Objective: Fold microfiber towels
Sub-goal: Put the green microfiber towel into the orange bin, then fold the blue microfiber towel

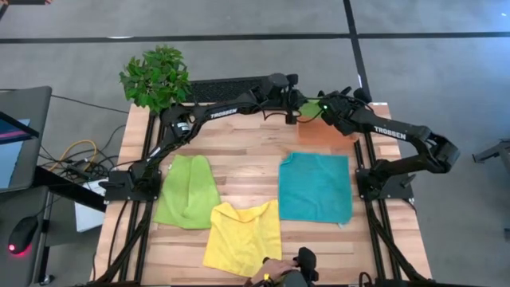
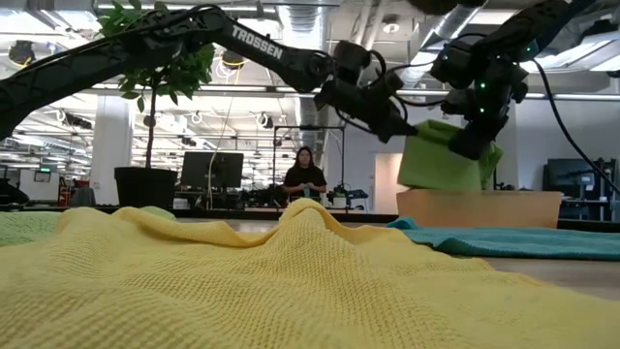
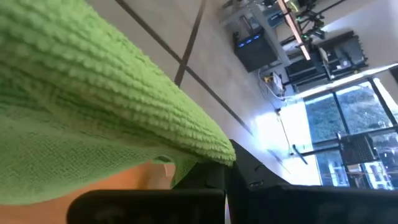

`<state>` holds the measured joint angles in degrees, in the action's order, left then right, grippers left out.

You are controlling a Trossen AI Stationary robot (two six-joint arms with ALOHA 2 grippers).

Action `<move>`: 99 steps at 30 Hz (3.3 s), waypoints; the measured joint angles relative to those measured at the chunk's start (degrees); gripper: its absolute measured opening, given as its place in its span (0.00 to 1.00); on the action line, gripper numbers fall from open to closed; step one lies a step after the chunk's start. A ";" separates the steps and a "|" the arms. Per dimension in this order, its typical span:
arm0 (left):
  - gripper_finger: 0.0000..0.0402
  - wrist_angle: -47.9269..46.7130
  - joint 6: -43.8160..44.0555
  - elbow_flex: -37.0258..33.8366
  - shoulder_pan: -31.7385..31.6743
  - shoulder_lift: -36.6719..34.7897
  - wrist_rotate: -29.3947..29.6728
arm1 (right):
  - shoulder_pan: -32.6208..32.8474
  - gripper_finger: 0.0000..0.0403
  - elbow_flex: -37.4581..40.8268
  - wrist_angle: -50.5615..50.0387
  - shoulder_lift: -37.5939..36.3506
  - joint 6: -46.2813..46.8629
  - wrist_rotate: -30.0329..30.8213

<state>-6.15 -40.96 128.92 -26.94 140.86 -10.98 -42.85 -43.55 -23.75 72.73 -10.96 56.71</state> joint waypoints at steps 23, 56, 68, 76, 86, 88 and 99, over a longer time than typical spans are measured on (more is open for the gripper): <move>0.00 -9.34 -10.04 0.10 -0.07 5.16 3.20 | 0.04 0.03 0.02 -10.62 1.66 0.57 -16.53; 0.27 -11.07 -12.39 -0.04 3.12 5.31 15.90 | 1.51 0.40 0.11 -21.29 1.60 0.77 -27.95; 0.26 -15.68 -4.76 5.14 3.68 2.92 19.11 | 5.44 0.58 -4.86 -27.01 0.94 5.38 -28.35; 0.26 -21.24 0.70 5.90 3.69 -1.03 14.86 | 8.73 0.58 -7.30 -28.72 -1.73 5.49 -28.25; 0.26 -36.87 10.14 5.92 3.65 -7.32 2.17 | 4.69 0.58 -6.29 -18.26 -2.14 6.00 -30.16; 0.26 -42.99 10.39 5.92 3.67 -8.36 -1.12 | 4.51 0.58 -6.21 -18.06 -2.26 4.53 -31.74; 0.26 -63.94 13.77 5.90 7.71 -9.84 -8.93 | 17.28 0.58 -6.23 -20.81 -15.38 6.58 -34.62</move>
<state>-70.09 -27.19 134.82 -19.23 131.02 -19.91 -25.57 -49.78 -44.56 57.35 -4.38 22.09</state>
